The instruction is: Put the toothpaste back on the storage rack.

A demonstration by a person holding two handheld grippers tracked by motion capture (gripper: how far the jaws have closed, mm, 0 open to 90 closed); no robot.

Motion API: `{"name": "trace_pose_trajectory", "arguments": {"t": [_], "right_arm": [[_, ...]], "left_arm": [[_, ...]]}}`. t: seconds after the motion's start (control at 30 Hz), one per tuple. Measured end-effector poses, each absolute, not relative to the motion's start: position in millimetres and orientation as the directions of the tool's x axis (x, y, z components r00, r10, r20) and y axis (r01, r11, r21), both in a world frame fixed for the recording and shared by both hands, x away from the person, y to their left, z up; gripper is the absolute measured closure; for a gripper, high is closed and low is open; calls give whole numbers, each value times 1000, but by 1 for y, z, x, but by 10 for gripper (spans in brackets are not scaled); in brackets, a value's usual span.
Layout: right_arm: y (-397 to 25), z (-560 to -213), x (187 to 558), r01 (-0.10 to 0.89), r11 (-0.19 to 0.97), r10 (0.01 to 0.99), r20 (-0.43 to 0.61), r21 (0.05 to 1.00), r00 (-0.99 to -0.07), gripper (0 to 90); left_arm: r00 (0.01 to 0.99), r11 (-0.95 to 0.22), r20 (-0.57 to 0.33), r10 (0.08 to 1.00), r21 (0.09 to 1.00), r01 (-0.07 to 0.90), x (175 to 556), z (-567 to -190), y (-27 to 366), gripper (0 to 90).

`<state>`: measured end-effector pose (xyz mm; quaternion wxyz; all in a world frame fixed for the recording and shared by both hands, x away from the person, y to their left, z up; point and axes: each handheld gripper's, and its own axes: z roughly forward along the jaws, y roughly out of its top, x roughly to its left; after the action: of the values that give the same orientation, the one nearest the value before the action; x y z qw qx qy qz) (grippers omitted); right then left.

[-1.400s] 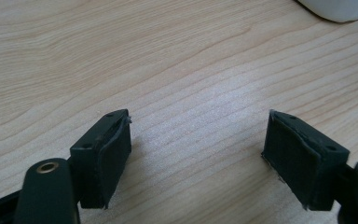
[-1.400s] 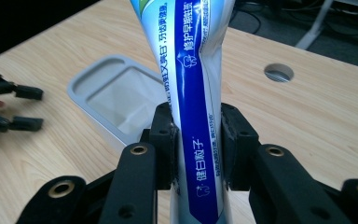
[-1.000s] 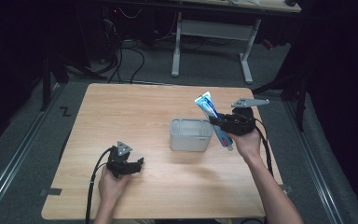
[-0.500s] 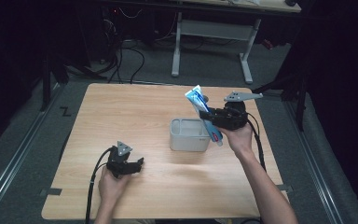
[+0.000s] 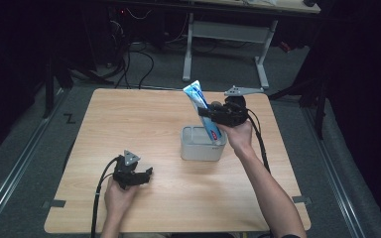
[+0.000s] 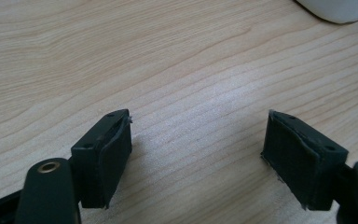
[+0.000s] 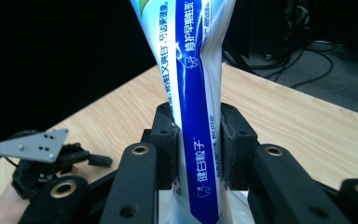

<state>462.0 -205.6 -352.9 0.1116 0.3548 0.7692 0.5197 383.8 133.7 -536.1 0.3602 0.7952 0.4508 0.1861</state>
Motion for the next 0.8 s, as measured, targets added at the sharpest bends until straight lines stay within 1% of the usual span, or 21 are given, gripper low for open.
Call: {"name": "trace_pose_trajectory", "arguments": {"t": [0.43,0.67,0.8], "right_arm": [[-194,-360,478,443,214,681,193,871,-707,703],[-189,-368,483,443,239,693,168,864,-701,701],[-184,-369,480,428,277,687,134,860,-714,700]], "left_arm": [[522,-332,-29,853,741,584,384,-536,134,246],[522,-338,-21,853,739,582,384,-536,133,246],[522,-339,-19,853,739,582,384,-536,133,246]]}}
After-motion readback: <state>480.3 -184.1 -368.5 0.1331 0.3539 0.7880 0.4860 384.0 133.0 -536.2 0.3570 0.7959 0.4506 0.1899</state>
